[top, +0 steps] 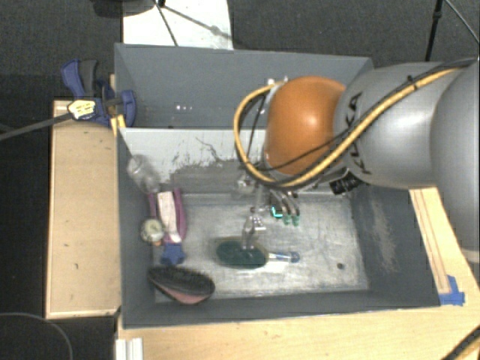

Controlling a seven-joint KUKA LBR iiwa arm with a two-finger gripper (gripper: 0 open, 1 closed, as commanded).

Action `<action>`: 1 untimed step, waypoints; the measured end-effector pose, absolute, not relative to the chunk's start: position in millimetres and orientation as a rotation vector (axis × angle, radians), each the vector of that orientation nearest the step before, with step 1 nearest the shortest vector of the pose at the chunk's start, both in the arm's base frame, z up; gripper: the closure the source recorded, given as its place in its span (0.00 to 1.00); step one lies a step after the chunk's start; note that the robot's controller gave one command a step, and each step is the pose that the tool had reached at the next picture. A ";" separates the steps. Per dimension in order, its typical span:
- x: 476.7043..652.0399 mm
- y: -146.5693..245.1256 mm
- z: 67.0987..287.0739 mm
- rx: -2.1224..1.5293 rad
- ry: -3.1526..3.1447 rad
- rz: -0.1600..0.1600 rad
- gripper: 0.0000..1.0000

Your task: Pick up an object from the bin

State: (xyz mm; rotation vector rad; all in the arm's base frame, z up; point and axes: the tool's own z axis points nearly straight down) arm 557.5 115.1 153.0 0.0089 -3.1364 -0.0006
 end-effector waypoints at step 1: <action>523.6 106.3 73.6 0.830 -3.029 -0.004 0.00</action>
Offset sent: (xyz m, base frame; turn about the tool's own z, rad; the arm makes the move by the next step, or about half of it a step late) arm -0.0338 -0.0102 -0.0804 -0.5292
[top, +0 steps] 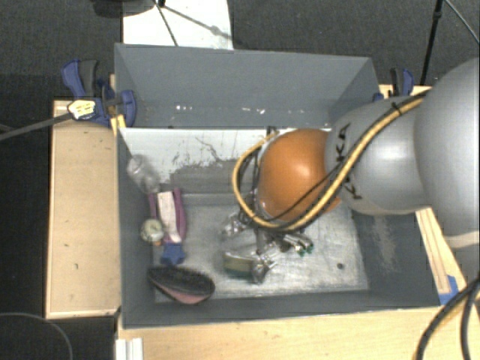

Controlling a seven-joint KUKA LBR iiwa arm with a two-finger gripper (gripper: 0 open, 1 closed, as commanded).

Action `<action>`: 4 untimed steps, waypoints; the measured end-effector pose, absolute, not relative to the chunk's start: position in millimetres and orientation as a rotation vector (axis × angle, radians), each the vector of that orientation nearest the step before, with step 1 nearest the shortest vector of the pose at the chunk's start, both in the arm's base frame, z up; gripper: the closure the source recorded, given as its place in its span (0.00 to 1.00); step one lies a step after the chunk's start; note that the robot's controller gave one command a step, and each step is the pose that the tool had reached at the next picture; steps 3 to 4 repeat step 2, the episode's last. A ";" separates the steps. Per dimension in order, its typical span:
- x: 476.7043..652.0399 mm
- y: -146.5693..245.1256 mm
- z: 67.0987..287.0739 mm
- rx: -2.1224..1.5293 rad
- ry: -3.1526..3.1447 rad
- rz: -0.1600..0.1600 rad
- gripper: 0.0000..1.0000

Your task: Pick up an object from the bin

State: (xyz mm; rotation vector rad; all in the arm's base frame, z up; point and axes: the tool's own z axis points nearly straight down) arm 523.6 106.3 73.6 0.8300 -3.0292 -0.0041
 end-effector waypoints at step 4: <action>541.1 96.9 208.6 0.838 -3.040 0.001 1.00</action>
Offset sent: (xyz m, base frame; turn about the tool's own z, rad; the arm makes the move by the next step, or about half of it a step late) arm 0.0000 0.0000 0.0000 0.0000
